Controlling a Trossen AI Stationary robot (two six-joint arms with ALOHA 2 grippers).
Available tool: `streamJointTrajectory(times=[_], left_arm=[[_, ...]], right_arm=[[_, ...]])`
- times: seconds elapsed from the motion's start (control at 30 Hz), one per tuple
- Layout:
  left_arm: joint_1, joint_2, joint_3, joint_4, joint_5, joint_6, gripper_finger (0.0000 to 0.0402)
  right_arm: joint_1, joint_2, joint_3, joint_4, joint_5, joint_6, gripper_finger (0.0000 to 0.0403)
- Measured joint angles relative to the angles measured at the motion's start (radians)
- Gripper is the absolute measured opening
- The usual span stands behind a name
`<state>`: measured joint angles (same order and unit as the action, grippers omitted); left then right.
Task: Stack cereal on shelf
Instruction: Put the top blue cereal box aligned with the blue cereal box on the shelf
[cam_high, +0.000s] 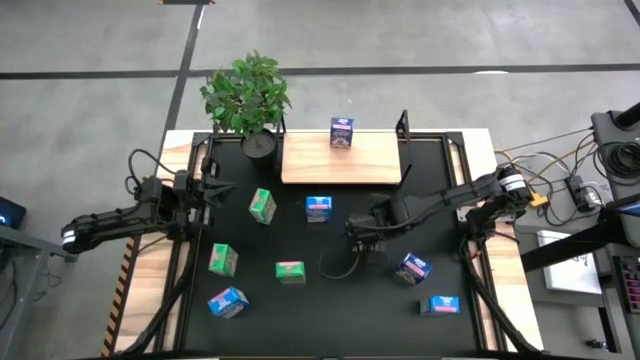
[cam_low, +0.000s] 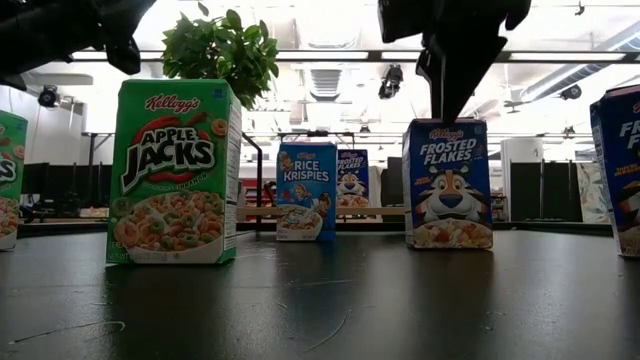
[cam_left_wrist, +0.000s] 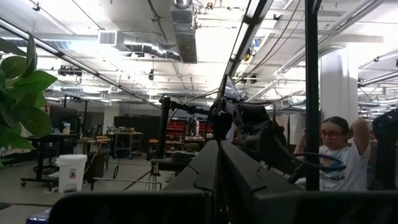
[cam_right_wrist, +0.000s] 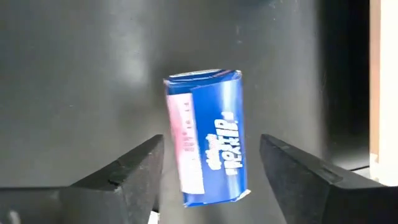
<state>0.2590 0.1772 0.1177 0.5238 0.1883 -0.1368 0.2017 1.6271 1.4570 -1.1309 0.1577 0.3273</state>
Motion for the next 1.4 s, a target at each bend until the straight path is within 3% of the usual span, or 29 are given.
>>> streamJointTrajectory(times=[0.23,0.67,1.1,1.4], left_arm=[[0.0,0.0,0.0,-0.003,0.001,0.0,0.0001],[0.0,0.0,0.0,-0.006,0.006,0.0,0.0001],[0.0,0.0,0.0,-0.007,0.006,0.001,0.0001],[0.0,0.0,0.0,-0.008,0.006,0.012,0.0001]], right_arm=[[-0.004,0.034,-0.017,0.012,0.0,-0.059,0.0288],[-0.011,0.037,-0.016,0.014,-0.001,-0.076,0.0197],[-0.084,-0.03,-0.015,0.013,-0.038,-0.093,0.0184],[-0.208,-0.044,0.174,-0.112,-0.053,-0.159,0.0184]])
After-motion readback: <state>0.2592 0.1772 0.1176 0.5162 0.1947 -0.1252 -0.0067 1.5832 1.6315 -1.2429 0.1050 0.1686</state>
